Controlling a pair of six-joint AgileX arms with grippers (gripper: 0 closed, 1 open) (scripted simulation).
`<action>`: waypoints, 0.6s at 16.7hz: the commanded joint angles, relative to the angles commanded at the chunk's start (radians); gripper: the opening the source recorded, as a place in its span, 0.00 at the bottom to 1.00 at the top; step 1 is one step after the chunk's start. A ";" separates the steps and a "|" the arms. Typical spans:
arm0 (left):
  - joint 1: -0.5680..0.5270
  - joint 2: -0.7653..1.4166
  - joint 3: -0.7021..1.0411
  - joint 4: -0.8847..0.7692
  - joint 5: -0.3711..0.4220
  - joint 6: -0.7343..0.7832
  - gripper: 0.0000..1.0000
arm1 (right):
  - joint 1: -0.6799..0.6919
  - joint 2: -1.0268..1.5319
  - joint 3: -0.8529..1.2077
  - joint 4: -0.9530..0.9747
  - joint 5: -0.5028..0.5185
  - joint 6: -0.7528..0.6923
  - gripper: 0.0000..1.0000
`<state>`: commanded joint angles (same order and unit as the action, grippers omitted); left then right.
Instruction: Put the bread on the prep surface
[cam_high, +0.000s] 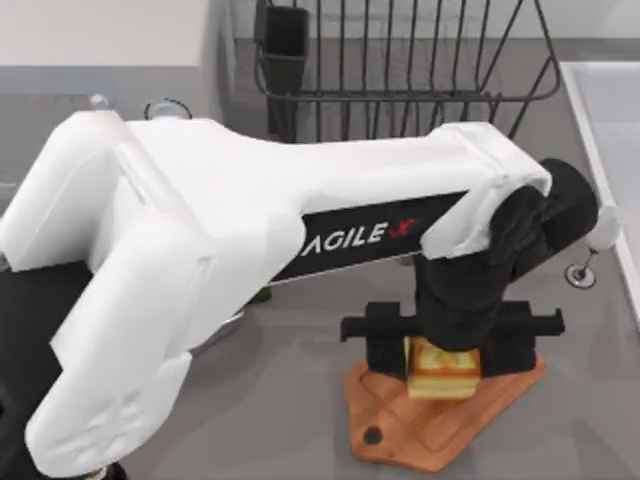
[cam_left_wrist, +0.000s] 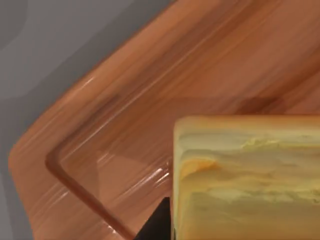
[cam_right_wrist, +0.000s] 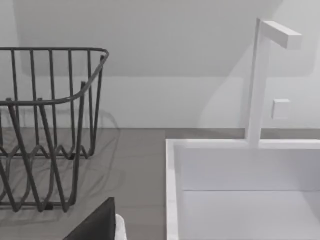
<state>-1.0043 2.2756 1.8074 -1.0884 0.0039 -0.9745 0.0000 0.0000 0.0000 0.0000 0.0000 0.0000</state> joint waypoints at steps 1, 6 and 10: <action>0.000 0.006 -0.007 0.007 0.001 0.000 0.00 | 0.000 0.000 0.000 0.000 0.000 0.000 1.00; 0.000 0.008 -0.010 0.008 0.001 0.000 0.08 | 0.000 0.000 0.000 0.000 0.000 0.000 1.00; 0.000 0.008 -0.010 0.008 0.001 0.000 0.38 | 0.000 0.000 0.000 0.000 0.000 0.000 1.00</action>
<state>-1.0045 2.2839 1.7972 -1.0802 0.0050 -0.9747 0.0000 0.0000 0.0000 0.0000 0.0000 0.0000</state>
